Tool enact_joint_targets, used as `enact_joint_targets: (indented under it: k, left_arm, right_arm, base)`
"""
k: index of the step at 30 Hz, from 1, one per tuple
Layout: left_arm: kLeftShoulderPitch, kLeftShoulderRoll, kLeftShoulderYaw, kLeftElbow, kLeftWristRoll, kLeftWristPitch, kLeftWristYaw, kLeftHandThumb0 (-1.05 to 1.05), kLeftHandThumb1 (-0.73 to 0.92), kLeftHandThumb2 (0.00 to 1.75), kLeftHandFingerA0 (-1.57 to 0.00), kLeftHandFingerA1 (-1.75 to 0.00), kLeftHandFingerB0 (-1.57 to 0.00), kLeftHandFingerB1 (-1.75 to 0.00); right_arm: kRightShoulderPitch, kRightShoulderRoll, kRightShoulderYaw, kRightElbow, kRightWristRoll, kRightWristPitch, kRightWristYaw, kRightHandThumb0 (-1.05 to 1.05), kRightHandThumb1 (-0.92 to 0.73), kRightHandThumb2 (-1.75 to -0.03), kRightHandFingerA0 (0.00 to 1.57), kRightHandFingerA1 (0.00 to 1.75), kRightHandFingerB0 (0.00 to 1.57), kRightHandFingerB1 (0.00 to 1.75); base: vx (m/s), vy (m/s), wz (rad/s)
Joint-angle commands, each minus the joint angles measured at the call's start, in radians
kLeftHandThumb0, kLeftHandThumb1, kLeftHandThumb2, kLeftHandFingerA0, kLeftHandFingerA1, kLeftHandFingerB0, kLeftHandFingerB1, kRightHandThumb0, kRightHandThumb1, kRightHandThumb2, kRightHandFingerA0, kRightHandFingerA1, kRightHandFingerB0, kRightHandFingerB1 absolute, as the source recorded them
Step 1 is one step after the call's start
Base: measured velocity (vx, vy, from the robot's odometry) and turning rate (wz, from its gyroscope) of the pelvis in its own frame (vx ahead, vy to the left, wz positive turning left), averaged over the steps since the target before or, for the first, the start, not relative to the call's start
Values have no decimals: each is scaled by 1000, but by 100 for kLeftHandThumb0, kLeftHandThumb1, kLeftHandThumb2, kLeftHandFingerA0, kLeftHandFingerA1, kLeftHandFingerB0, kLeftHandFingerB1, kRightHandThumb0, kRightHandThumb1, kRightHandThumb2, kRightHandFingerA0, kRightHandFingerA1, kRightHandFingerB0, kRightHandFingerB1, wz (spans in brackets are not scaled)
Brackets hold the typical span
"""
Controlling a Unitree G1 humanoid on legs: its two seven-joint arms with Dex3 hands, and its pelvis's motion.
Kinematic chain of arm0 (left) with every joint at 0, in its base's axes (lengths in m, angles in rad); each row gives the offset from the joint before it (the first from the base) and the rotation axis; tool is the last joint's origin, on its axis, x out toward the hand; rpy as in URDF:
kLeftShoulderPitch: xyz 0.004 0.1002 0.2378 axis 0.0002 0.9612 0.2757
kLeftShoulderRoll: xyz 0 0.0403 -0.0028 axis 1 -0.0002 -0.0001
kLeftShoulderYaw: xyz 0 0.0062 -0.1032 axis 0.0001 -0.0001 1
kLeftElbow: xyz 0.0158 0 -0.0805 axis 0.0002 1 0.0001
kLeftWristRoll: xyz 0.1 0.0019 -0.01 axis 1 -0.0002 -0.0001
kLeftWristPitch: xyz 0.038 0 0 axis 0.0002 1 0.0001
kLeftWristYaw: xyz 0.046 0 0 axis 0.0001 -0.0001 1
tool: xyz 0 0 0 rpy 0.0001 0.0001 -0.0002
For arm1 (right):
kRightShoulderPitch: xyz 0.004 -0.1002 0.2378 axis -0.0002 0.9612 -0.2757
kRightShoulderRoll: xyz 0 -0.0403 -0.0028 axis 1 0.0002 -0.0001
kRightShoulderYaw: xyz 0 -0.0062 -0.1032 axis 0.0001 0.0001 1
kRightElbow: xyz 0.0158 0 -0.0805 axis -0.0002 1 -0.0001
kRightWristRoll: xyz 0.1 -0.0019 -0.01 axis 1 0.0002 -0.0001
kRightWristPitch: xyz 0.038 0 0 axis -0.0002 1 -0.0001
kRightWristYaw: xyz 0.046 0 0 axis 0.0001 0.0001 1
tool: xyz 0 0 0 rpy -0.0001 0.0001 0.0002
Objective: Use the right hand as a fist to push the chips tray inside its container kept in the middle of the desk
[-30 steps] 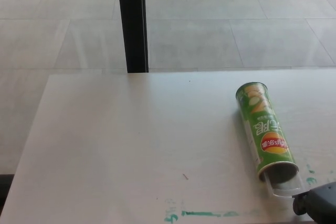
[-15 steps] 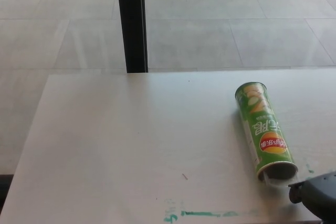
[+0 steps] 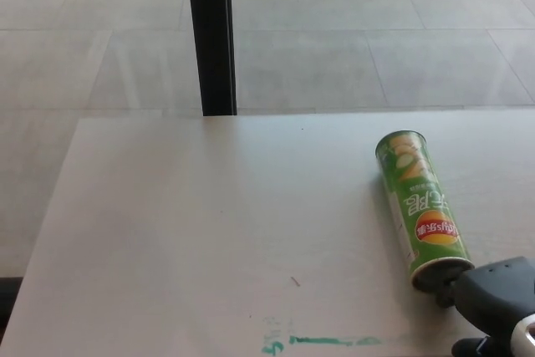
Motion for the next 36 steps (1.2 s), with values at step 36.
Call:
enact_joint_targets:
  k: [36]
  left_arm:
    - [6,7,9,3,-11,-14,7,-77,92,67,-62,-66,-56,-52]
  right_arm:
    - [210,-211,-248,-637,696,131,522,-51,-71,-61,86,90,58,48]
  base:
    - [2,0,0]
